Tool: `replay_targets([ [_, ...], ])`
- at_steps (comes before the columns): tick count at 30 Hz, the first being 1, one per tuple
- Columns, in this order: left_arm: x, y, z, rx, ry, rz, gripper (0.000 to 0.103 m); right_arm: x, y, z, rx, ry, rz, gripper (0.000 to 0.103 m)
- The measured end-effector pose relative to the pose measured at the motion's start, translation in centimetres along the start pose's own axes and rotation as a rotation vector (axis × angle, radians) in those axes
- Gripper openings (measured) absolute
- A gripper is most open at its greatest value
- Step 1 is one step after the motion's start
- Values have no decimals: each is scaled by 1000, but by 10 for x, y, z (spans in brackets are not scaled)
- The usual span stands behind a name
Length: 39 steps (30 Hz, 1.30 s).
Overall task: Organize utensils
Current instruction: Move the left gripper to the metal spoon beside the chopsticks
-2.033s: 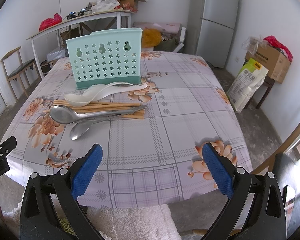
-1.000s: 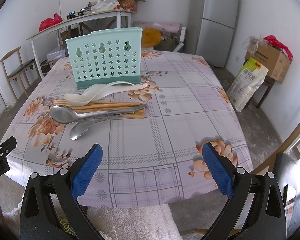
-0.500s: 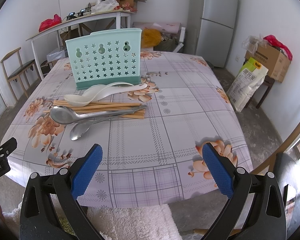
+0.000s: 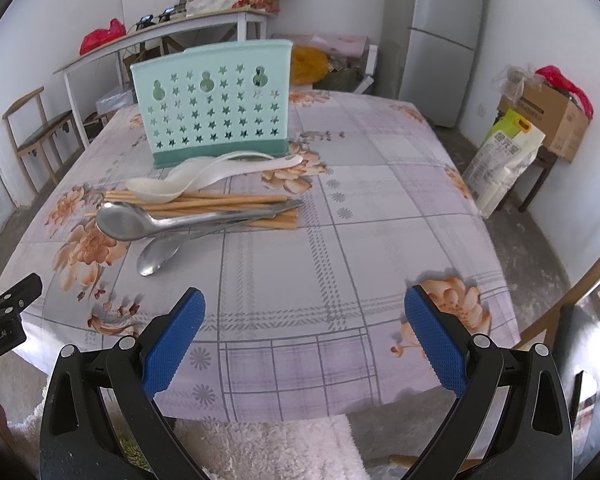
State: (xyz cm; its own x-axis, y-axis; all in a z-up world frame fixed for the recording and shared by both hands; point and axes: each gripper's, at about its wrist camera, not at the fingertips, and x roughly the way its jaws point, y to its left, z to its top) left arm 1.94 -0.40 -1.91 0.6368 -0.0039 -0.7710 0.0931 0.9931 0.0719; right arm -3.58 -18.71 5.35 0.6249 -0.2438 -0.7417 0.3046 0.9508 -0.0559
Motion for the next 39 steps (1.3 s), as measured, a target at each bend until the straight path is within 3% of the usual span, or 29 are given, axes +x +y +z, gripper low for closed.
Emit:
replay_targets([
  [9, 39, -8, 5, 51, 87, -24, 97, 30, 18, -3, -42, 84, 40, 95],
  [16, 54, -14, 14, 67, 75, -58, 98, 47, 27, -4, -73, 120, 81, 95],
  [28, 60, -8, 16, 38, 68, -96, 99, 53, 27, -6, -63, 83, 131, 95],
  [39, 60, -11, 15, 34, 69, -71, 99, 51, 27, -10, -64, 39, 146, 95],
])
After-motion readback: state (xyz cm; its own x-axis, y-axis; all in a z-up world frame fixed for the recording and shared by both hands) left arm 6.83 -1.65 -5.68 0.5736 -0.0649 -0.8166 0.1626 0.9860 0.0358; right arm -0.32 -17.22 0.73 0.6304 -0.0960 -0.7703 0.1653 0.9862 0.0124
